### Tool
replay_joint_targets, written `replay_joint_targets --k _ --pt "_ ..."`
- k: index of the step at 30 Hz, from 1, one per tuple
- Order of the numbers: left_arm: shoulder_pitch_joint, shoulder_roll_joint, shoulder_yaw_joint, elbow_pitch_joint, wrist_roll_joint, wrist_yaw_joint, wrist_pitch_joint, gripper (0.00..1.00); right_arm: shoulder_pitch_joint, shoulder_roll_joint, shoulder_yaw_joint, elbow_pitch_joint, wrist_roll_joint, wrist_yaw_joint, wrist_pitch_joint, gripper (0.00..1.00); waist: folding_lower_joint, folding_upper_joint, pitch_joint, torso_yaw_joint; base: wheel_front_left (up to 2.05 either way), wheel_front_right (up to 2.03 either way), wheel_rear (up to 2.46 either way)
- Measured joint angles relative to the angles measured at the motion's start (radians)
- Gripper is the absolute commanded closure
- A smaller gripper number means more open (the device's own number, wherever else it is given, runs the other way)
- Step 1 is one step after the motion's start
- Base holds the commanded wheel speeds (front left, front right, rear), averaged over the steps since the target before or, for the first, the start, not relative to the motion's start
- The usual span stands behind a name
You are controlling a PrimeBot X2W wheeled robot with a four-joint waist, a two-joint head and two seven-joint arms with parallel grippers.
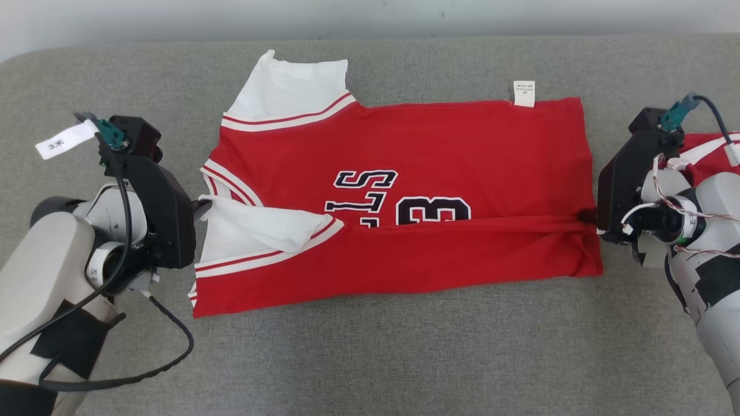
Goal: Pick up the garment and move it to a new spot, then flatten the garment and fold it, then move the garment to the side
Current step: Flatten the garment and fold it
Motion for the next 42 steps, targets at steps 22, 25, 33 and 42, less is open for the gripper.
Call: replay_joint_targets --k 22,25,33,42 --pt "0.225 0.033 -0.051 -0.096 0.069 0.045 -0.4 0.0 0.235 -0.041 -0.01 -0.111 -0.064 0.128 -0.483 0.0 -0.0002 -0.0001 -0.177 0.021 0.0 0.0 0.0" --pt "0.304 0.063 -0.043 -0.14 0.088 0.091 -0.463 0.0 0.289 -0.04 0.011 -0.163 -0.095 0.13 -0.551 0.0 -0.0003 -0.0001 -0.199 0.021 0.0 0.0 0.0" --pt "0.475 0.039 -0.031 -0.257 0.118 0.201 -0.6 0.0 0.454 -0.046 0.025 -0.254 -0.148 0.124 -0.687 0.0 -0.0003 -0.0001 -0.222 0.016 0.0 0.0 0.0" --pt "0.563 0.028 -0.018 -0.29 0.165 0.232 -0.694 0.0 0.519 -0.062 0.016 -0.269 -0.191 0.072 -0.776 0.0 -0.0001 -0.0001 -0.223 0.021 0.0 0.0 0.0"
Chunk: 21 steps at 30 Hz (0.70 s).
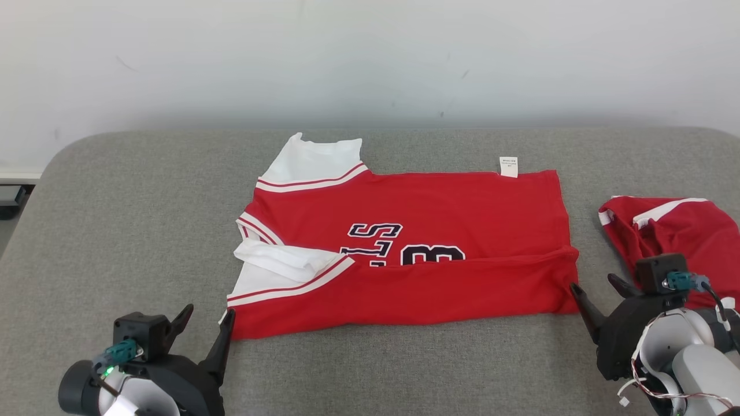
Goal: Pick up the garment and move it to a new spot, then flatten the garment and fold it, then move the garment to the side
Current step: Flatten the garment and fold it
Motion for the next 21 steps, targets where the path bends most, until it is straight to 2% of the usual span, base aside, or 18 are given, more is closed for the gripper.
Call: replay_joint_targets --k 10,21 --pt "0.009 -0.027 0.013 0.039 0.014 0.008 -0.032 0.0 0.013 0.03 -0.002 0.025 -0.003 -0.043 -0.036 0.0 0.0 -0.0001 0.018 0.0 0.0 0.0 0.0" --pt "-0.019 -0.057 0.012 0.12 0.029 0.009 -0.033 0.0 -0.034 0.06 0.012 0.084 -0.023 -0.07 -0.046 0.0 0.0002 0.0 0.067 -0.005 0.0 0.0 0.0"
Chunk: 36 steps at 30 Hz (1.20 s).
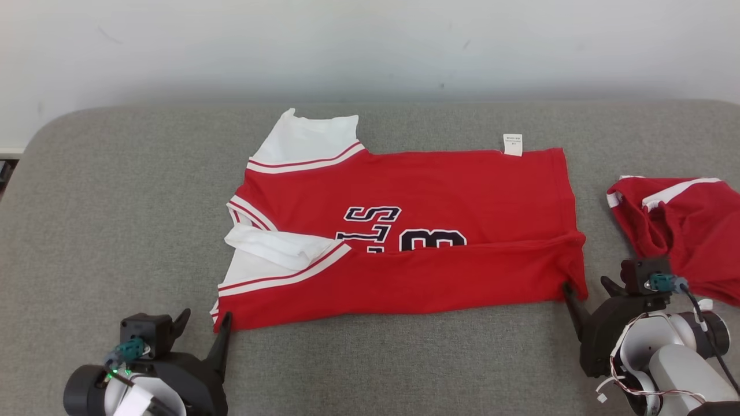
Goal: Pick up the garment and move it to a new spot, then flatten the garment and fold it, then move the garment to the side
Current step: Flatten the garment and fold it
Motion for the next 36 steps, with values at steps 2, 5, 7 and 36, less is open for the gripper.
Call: replay_joint_targets --k 2,5,7,36 --pt "-0.014 -0.002 0.0 0.019 0.0 0.0 0.0 0.0 -0.002 0.006 0.003 0.014 -0.005 0.0 0.0 0.0 0.0 0.0 0.01 -0.002 0.0 0.0 0.0" --pt "-0.033 -0.013 -0.004 0.05 0.0 0.004 0.0 0.0 -0.019 0.011 0.006 0.037 -0.006 -0.008 -0.001 0.0 0.0 0.0 0.024 -0.005 0.0 0.0 0.0" --pt "-0.039 -0.019 -0.008 0.061 0.001 0.001 0.0 0.0 -0.02 0.014 0.009 0.05 -0.012 -0.008 -0.002 0.0 0.0 0.0 0.028 -0.006 0.0 0.0 0.0" --pt "-0.077 -0.082 -0.015 0.251 -0.027 -0.064 -0.025 1.0 -0.023 0.058 -0.021 0.161 0.05 0.03 -0.057 1.0 0.0 0.0 0.005 -0.01 0.0 0.0 0.0"
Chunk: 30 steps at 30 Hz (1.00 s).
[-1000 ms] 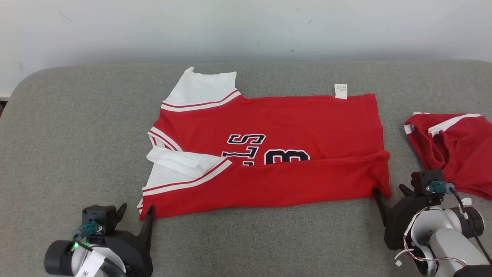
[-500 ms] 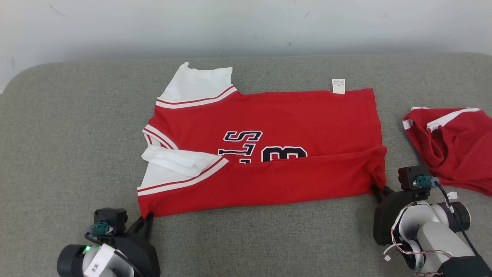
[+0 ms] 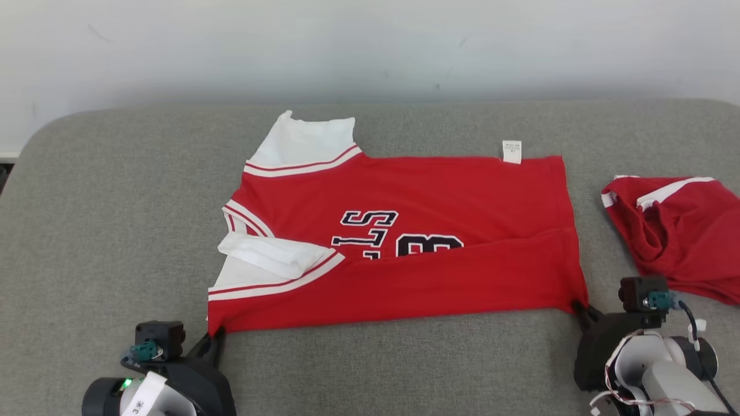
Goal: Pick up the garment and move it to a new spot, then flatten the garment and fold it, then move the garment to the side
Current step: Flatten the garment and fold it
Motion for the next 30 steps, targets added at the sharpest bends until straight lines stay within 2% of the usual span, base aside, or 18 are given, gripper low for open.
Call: replay_joint_targets --k 8,14,18,30 --pt "0.078 0.01 0.002 -0.015 -0.011 0.0 -0.017 1.0 0.087 0.0 -0.007 -0.014 0.027 0.031 -0.025 1.0 0.0 0.0 -0.057 0.004 0.0 0.0 0.0" --pt "0.136 0.027 0.001 -0.059 -0.018 0.001 -0.015 1.0 0.152 -0.008 -0.016 -0.052 0.043 0.042 -0.039 1.0 0.0 0.0 -0.097 0.007 0.0 0.0 0.0" --pt "0.186 0.054 0.0 -0.088 -0.019 0.002 -0.002 1.0 0.204 -0.012 -0.009 -0.084 0.043 0.051 -0.037 1.0 -0.0001 -0.0001 -0.115 0.011 0.0 0.0 0.0" --pt "0.271 0.084 -0.007 -0.197 -0.051 0.02 0.075 1.0 0.316 -0.035 -0.002 -0.21 0.06 0.05 0.025 1.0 -0.0001 -0.0001 -0.125 0.009 0.0 0.0 0.0"
